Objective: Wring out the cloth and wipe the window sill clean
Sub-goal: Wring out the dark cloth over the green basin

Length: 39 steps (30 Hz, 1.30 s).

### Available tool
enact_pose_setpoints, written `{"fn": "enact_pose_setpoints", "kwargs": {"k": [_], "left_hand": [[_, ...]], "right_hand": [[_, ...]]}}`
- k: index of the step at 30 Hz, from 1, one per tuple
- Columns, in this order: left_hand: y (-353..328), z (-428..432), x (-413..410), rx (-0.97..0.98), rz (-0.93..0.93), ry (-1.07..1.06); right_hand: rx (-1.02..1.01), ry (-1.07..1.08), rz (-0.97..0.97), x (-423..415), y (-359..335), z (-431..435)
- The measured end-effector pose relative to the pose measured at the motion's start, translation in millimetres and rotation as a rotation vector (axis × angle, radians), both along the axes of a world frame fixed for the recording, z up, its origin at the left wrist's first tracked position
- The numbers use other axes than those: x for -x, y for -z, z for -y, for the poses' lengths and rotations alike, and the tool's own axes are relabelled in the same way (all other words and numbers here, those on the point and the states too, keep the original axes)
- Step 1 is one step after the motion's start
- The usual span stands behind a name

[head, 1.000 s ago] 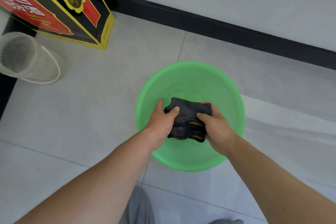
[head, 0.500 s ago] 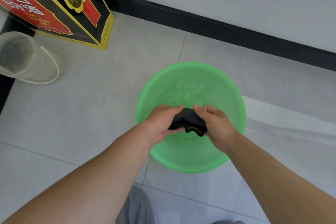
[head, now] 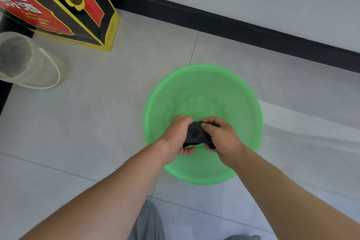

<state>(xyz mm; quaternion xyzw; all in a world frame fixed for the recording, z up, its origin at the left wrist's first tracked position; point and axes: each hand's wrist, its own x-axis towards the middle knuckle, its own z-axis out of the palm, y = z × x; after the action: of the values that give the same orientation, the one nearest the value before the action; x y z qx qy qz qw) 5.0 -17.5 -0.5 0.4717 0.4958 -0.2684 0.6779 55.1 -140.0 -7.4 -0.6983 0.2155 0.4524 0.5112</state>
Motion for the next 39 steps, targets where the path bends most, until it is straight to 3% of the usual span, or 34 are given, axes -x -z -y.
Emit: {"fn": "enact_pose_setpoints", "kwargs": {"k": [4,7,24,29,31,35,39], "left_hand": [[10,19,-1,-0.454,0.042,0.127],[10,24,-2,-0.582,0.091,0.154],[10,19,6,-0.662,0.167,0.177],[0,13,12,-0.497,0.155,0.094],[-5,15,10,-0.563,0.181,0.126],[-16,24,-2,-0.698,0.148,0.086],[-13,27,-11,-0.634,0.141,-0.009]], "right_hand": [[0.080,-0.006,0.080,5,1,-13],[0.087,0.085,0.076,7,4,-21],[0.139,-0.042,0.278,11,11,-28],[-0.011,-0.018,0.133,8,-7,-18],[-0.053,0.027,0.047,8,-15,-19],[0.050,0.028,0.117,9,-14,-30],[0.039,0.121,0.125,5,-7,-36]]}}
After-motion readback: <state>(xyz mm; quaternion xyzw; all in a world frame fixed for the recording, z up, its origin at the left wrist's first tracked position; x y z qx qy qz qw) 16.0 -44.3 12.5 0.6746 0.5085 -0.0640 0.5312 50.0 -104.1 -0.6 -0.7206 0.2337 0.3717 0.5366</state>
